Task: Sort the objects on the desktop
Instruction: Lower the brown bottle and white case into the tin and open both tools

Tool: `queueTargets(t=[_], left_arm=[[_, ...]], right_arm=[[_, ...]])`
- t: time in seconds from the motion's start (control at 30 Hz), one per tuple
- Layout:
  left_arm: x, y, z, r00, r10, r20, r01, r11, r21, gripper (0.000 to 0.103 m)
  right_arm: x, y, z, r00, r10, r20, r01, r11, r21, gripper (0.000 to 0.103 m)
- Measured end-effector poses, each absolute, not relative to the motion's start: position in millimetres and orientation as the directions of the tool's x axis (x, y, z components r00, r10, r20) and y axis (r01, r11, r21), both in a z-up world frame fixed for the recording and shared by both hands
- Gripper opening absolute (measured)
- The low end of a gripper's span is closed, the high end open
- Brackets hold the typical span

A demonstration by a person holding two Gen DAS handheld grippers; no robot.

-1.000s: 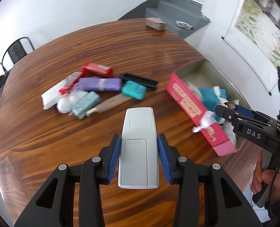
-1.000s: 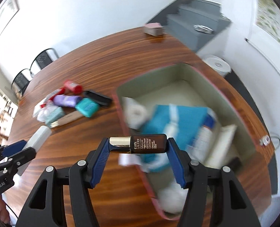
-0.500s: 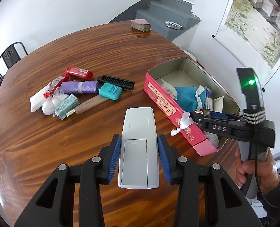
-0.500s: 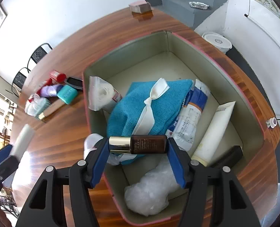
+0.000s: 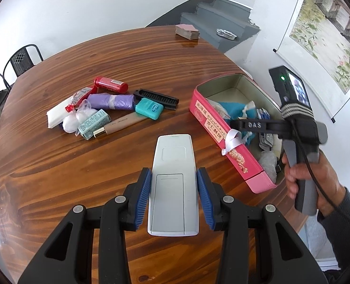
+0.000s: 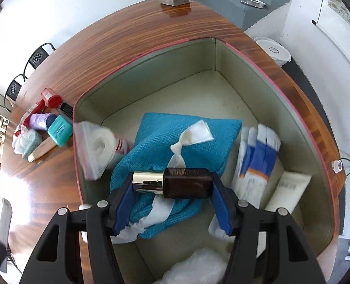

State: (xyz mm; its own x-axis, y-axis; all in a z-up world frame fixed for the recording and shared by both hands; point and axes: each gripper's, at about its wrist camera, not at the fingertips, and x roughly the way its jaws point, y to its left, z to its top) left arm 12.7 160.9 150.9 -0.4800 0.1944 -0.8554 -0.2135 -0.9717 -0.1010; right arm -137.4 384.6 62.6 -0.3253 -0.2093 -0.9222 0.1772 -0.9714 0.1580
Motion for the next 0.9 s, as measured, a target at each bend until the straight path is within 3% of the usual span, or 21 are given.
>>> queueTargets(t=[0.33,0.57,0.9], left_arm=[[9,199,158,-0.464,0.269,-0.844,-0.317,-0.94,-0.125,0.043],[2,250,158,-0.413,0.356,-0.838,-0.439,-0.884,-0.159,0.043],[-13,311,132,-0.313,0.421,-0.851,-0.542,-0.815,-0.203,0.043]], right_arm=[[-140,396,69,-0.299,-0.237,-0.924,0.173,-0.966,0.192,0.065],[-116,431,97,-0.355,-0.327,-0.876,0.131,-0.945,0.299,0.079],[-95,480,119,-0.436,-0.325,-0.839,0.023,-0.936,0.351,0.079]])
